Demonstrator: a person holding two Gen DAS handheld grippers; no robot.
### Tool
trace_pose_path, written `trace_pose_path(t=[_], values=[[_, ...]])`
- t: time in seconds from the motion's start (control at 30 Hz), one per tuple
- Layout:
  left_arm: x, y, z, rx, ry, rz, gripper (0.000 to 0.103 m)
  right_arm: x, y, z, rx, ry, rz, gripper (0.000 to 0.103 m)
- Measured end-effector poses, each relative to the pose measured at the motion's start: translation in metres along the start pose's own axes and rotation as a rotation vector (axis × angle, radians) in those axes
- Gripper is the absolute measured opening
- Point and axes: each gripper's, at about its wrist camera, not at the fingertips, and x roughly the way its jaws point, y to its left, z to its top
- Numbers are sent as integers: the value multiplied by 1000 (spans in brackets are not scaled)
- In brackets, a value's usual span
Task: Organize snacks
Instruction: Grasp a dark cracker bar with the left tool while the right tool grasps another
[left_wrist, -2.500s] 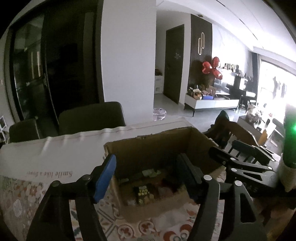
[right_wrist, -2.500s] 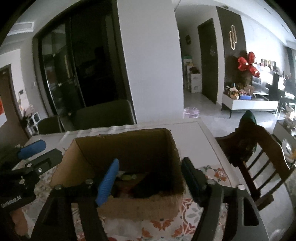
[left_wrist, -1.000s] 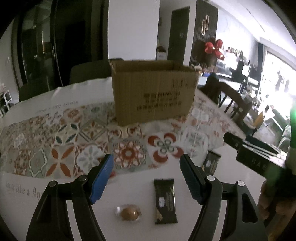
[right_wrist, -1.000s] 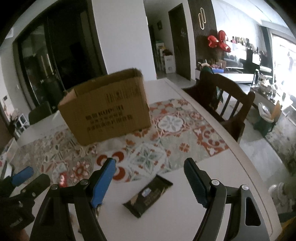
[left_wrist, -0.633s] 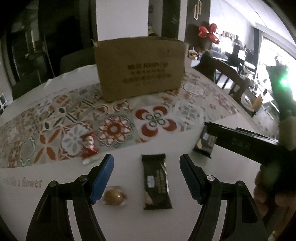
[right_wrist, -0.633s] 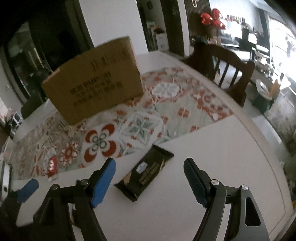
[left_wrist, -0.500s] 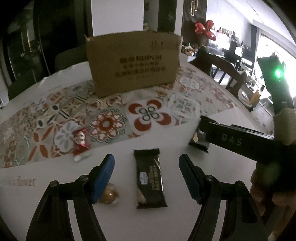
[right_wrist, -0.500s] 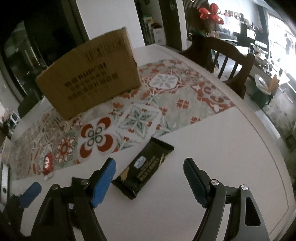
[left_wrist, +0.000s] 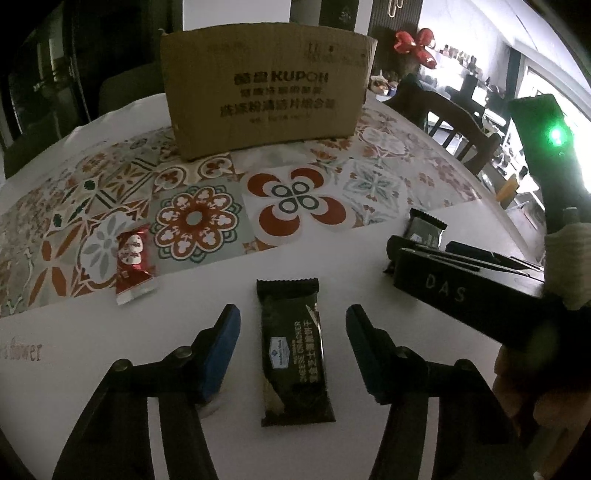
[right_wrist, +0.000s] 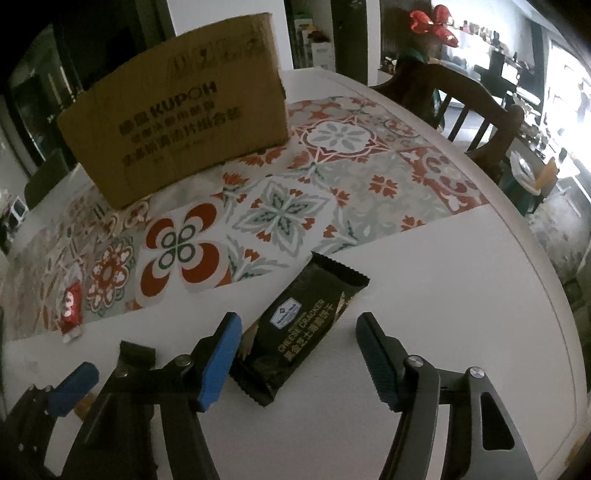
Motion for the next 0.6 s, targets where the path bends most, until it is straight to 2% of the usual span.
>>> trace_pose_path(t=[0.13, 0.4, 0.47, 0.6], values=[[6, 0, 1, -2, 11, -1, 57, 0, 5, 0, -35, -8, -3, 61], [12, 3, 0, -13, 28, 5, 43, -1, 2, -3, -107, -17, 23, 47], [13, 2, 1, -8, 22, 4, 34, -4, 0, -6, -121, -20, 41, 43], [14, 0, 3, -2, 12, -6, 32, -9, 1, -13, -157, -24, 67, 41]])
